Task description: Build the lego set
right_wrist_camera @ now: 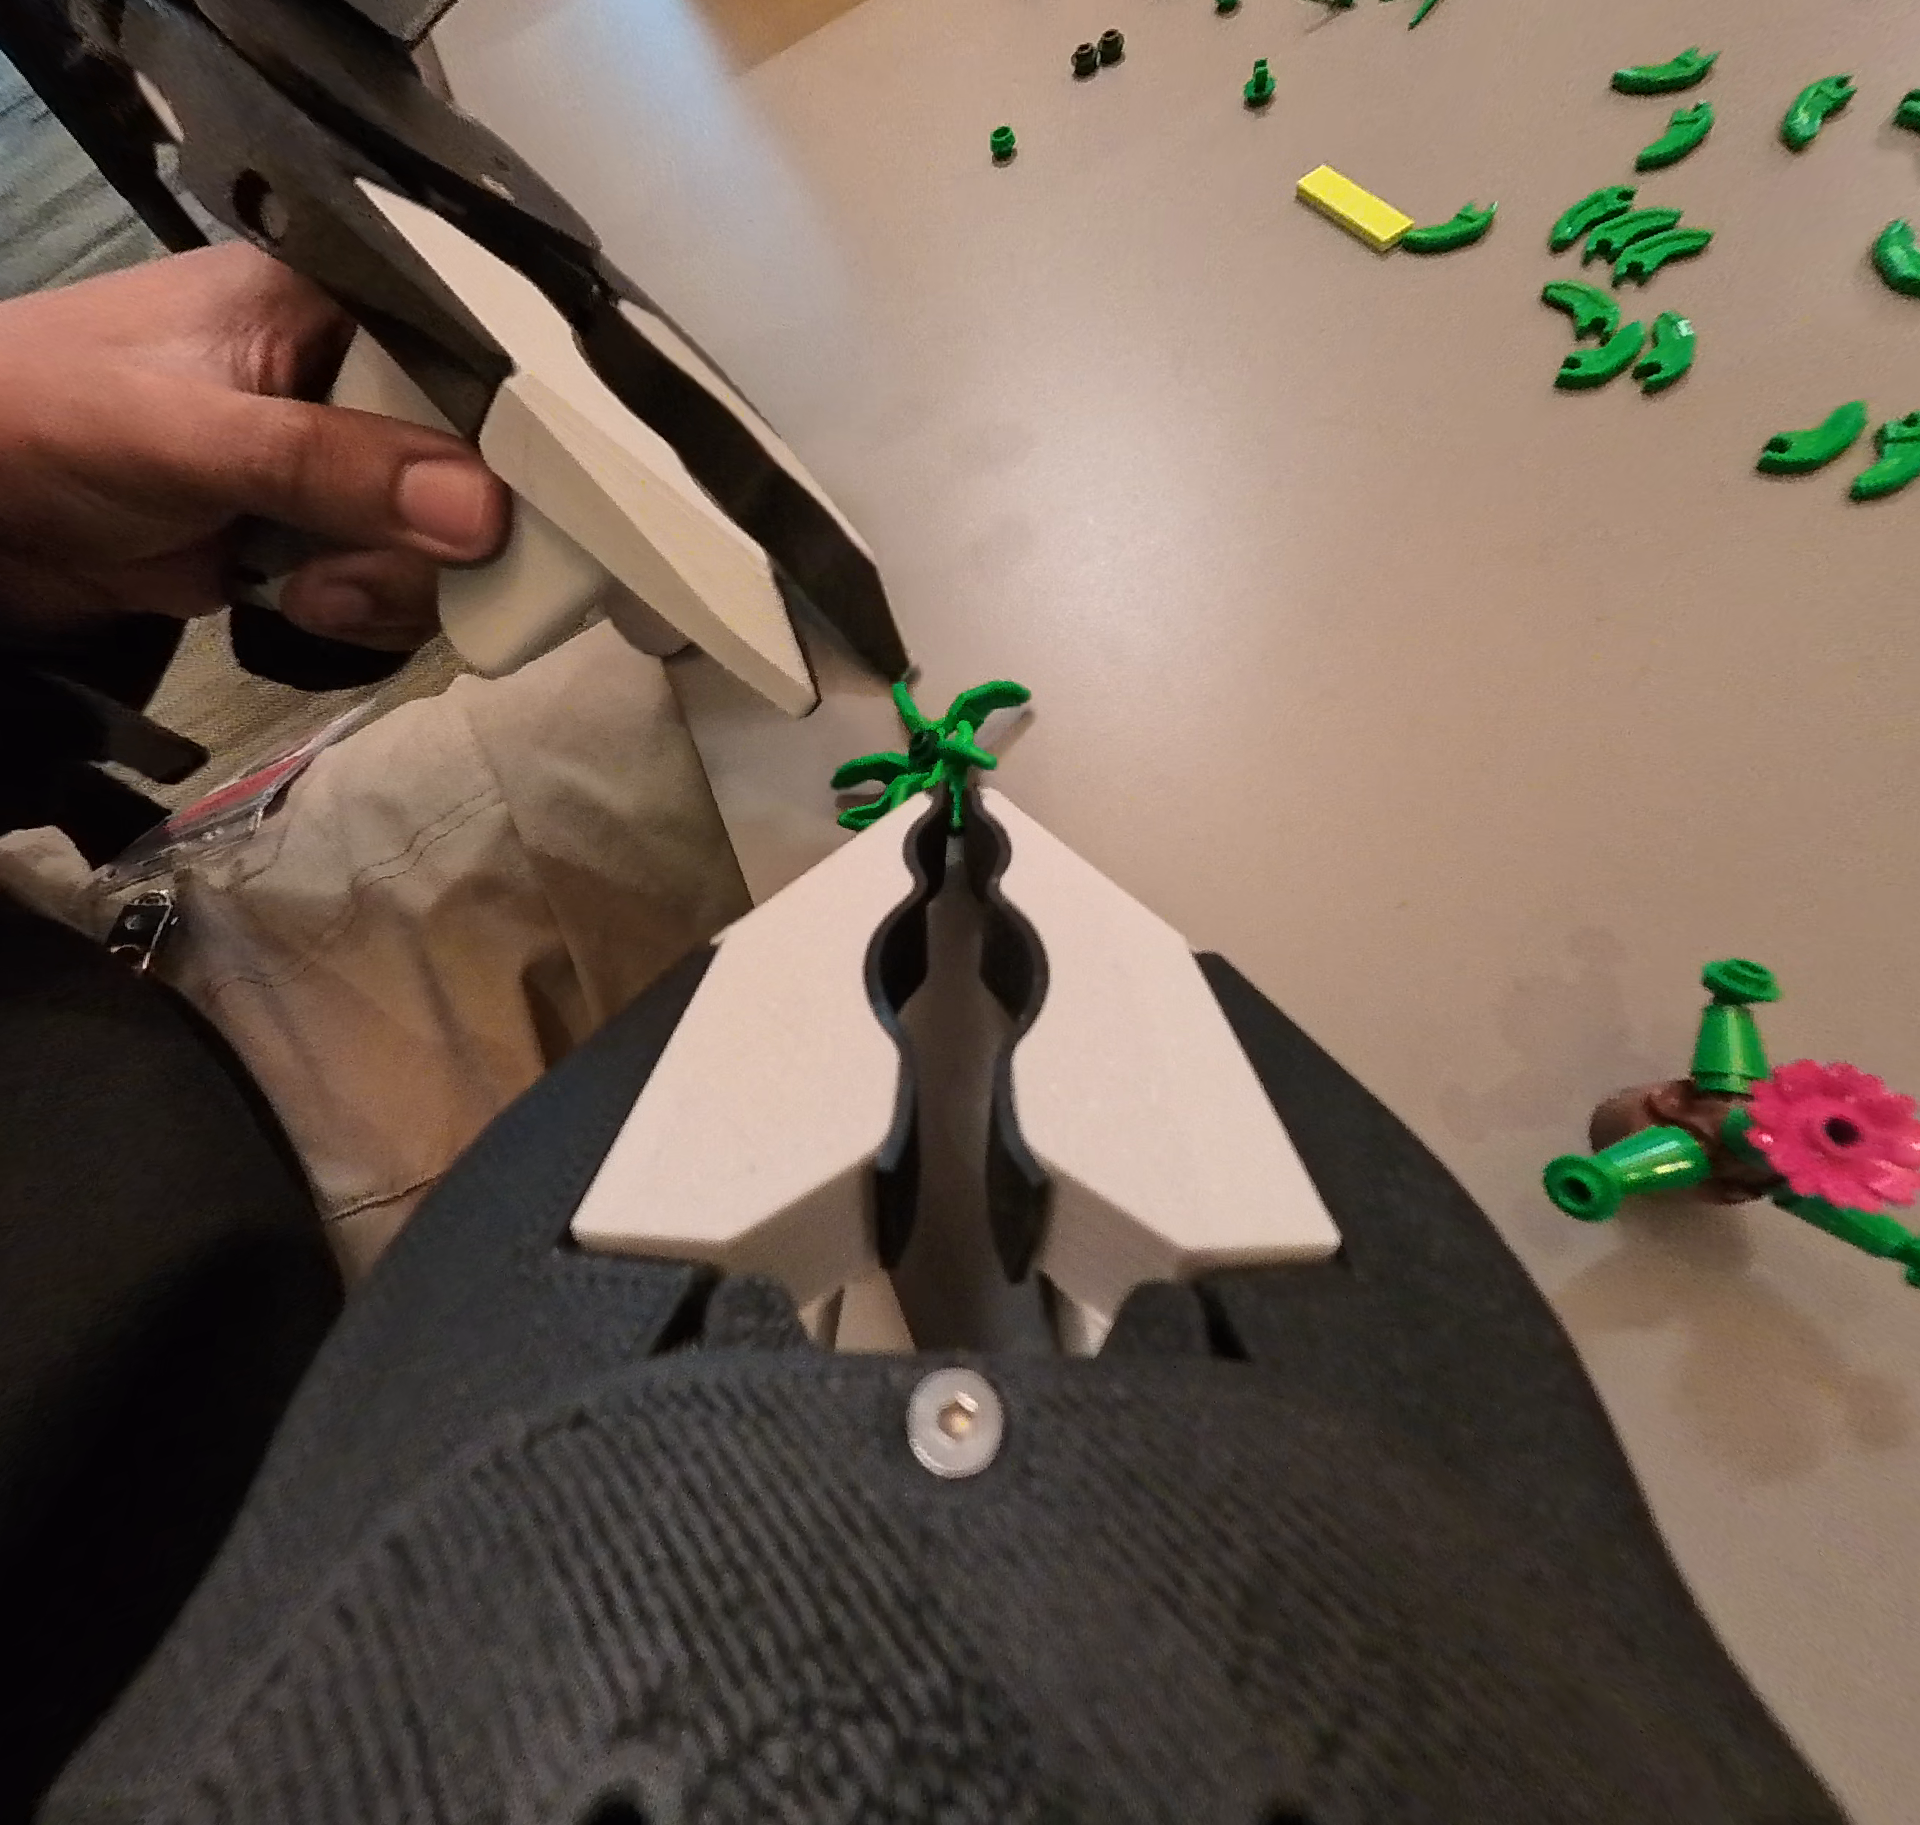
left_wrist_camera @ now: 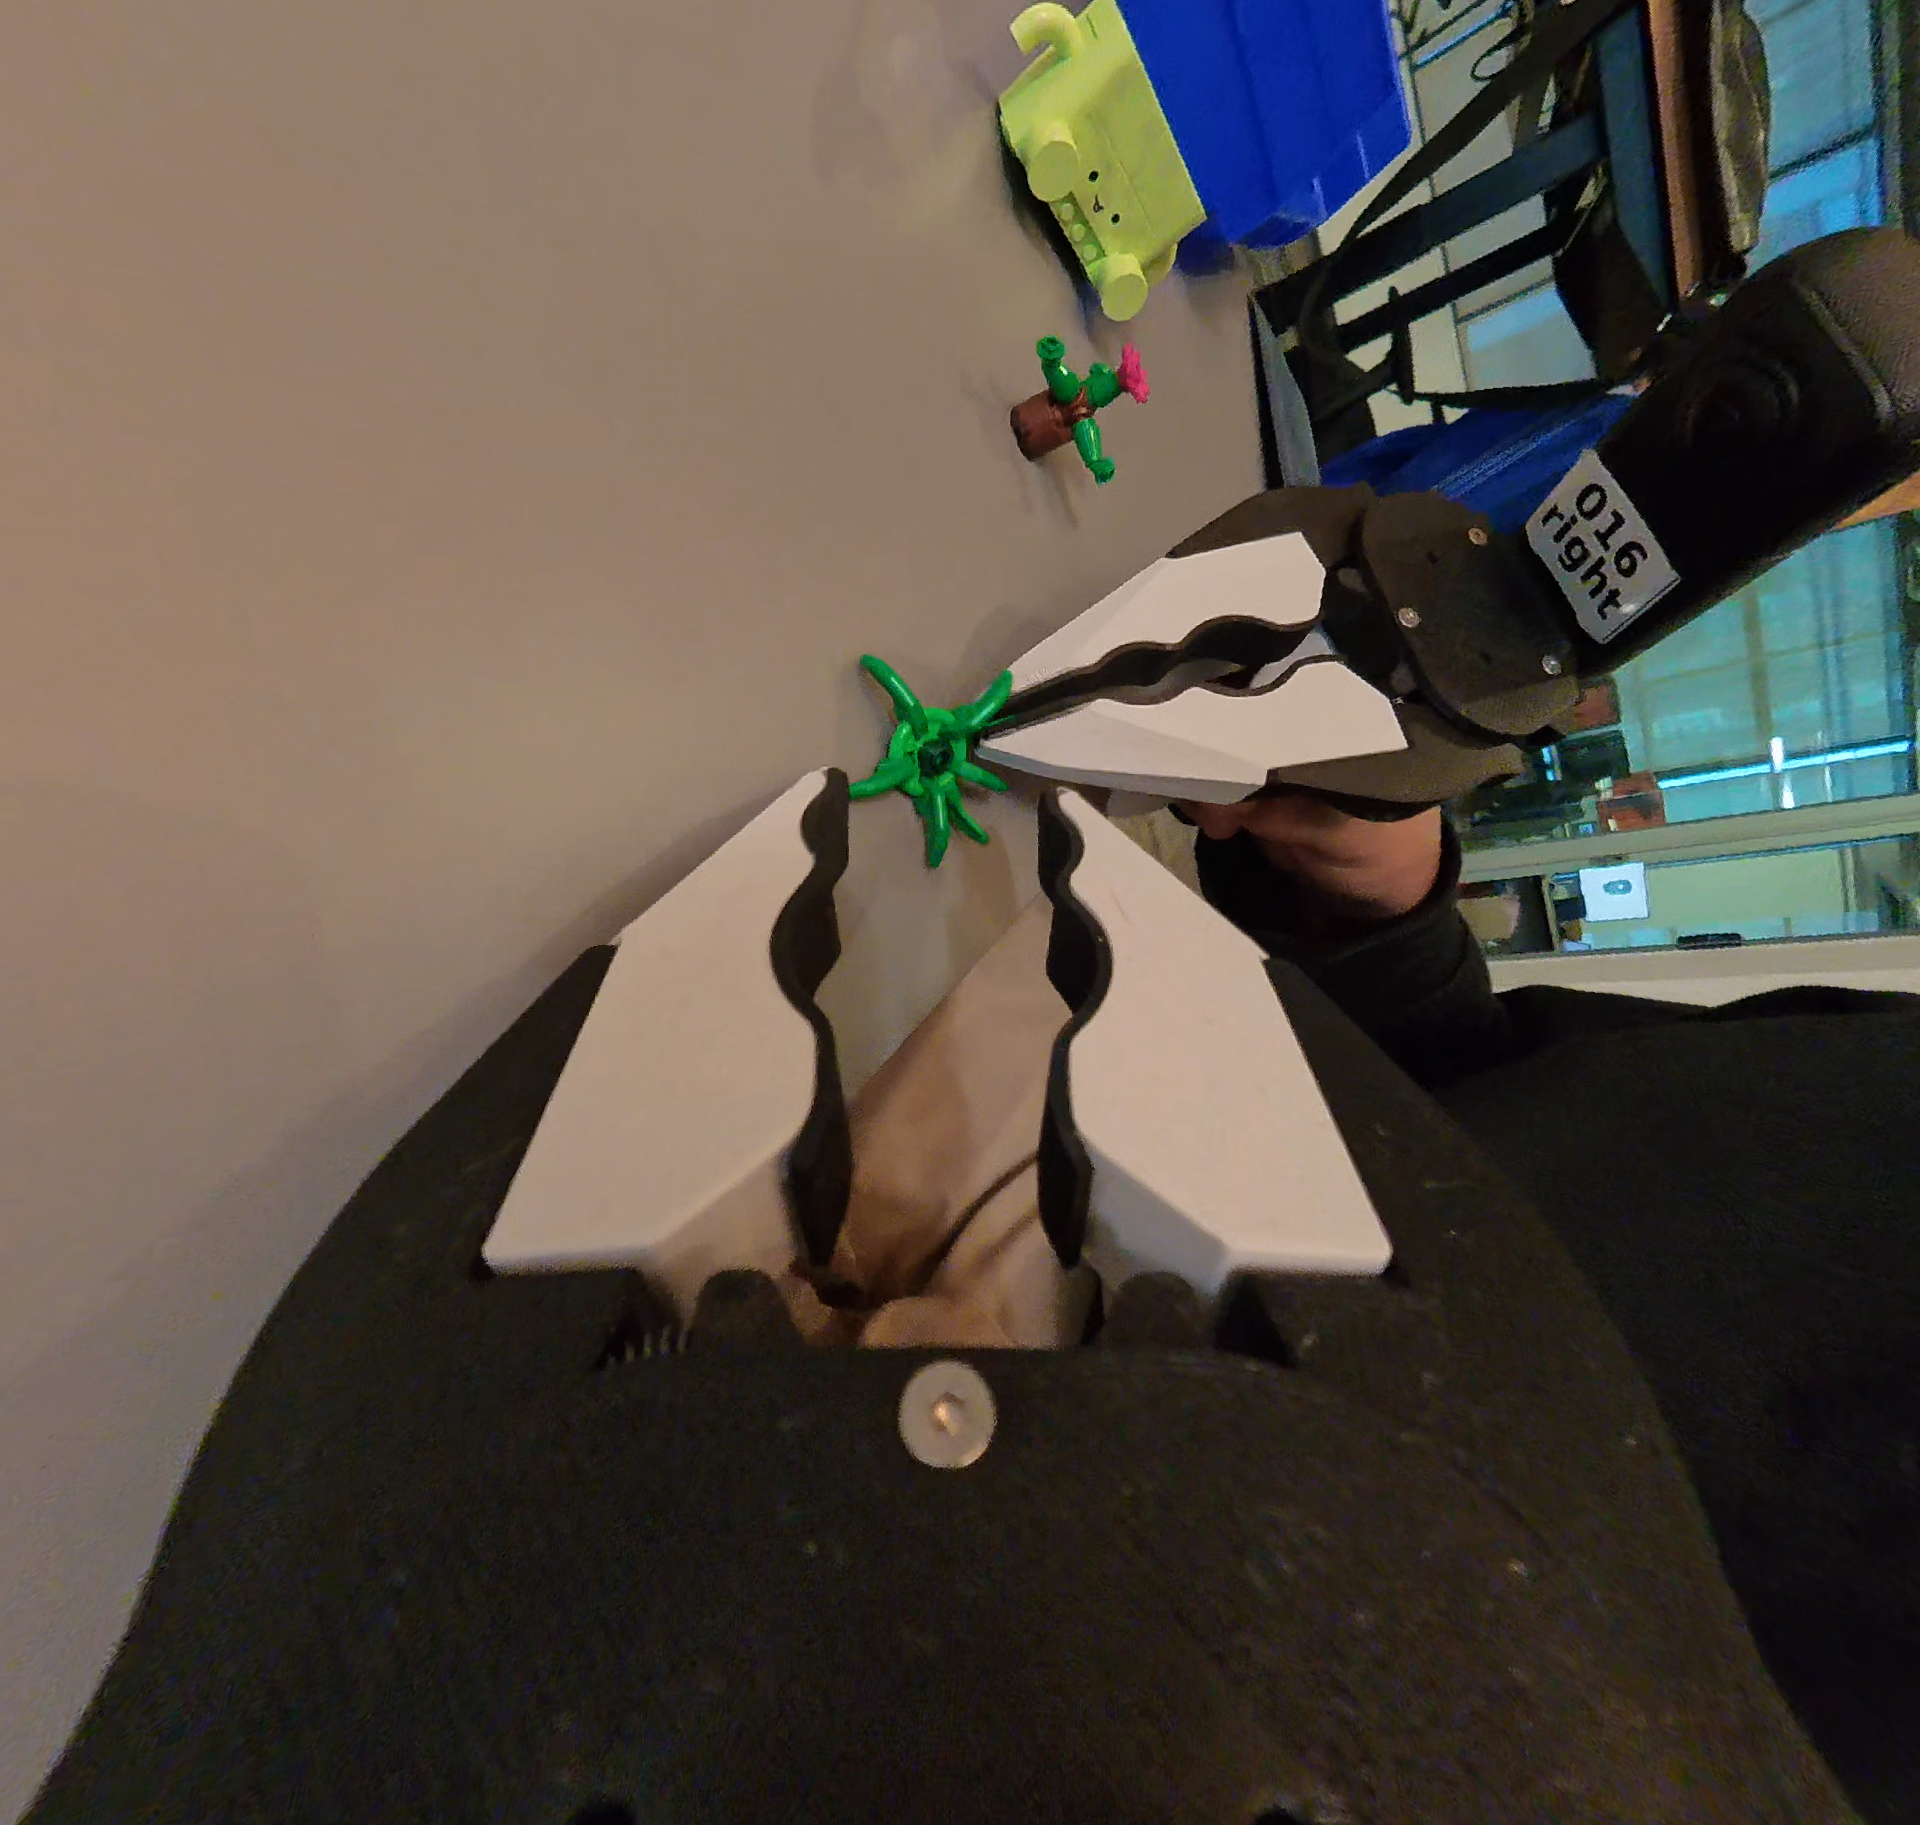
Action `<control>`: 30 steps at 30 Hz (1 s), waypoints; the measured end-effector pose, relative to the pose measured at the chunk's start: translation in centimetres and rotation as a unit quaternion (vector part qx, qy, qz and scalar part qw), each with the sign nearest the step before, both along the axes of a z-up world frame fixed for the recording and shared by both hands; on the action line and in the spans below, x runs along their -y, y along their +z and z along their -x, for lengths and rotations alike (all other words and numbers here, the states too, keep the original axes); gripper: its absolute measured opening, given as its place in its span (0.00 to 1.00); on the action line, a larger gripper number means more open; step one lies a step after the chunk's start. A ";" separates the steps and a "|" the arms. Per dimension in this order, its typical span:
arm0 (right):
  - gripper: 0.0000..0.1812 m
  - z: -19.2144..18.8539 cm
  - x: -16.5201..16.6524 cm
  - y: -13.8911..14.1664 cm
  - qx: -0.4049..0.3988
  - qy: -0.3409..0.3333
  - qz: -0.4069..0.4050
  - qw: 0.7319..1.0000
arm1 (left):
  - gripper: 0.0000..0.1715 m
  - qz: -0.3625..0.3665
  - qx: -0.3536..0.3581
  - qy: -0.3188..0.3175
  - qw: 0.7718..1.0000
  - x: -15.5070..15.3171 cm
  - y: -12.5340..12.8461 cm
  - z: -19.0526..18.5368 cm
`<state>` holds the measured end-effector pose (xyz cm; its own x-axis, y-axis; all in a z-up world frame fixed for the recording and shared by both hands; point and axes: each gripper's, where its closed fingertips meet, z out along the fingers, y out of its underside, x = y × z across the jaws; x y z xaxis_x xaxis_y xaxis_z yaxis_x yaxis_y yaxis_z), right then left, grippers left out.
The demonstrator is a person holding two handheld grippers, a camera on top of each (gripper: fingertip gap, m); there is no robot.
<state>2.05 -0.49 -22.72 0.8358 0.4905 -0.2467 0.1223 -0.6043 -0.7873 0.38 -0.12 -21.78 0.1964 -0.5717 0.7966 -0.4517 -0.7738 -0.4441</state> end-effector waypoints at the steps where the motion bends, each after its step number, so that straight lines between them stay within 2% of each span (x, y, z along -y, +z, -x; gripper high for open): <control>1: 0.01 -0.1 0.0 0.1 -0.001 -0.001 -0.002 1.000 | 0.21 -0.010 -0.001 0.003 1.000 -0.3 0.1 -0.1; 5: 0.01 -0.3 0.2 0.2 -0.001 0.002 0.002 1.000 | 0.24 -0.047 -0.002 0.000 0.999 -0.9 0.4 -0.3; 11: 0.01 0.3 0.3 1.5 -0.026 0.023 -0.022 0.999 | 0.31 -0.089 0.015 -0.062 0.994 0.7 0.4 -1.0; 20: 0.01 0.4 -0.1 0.2 0.035 0.019 -0.006 0.999 | 0.32 -0.078 0.012 -0.092 0.993 1.7 0.3 -1.5; 24: 0.01 0.3 -0.1 0.1 0.041 0.022 -0.006 0.999 | 0.32 -0.039 0.029 -0.080 0.996 1.6 0.7 -1.5; 30: 0.01 0.2 0.3 0.2 0.026 0.025 0.000 0.999 | 0.28 0.082 0.073 -0.049 0.993 1.3 1.6 -1.7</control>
<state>1.87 -0.78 -22.56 0.8221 0.5320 -0.2028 0.1932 -0.5957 -0.7796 2.09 -1.40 -20.15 0.0222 -0.4427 0.8964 -0.4682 -0.7968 -0.3819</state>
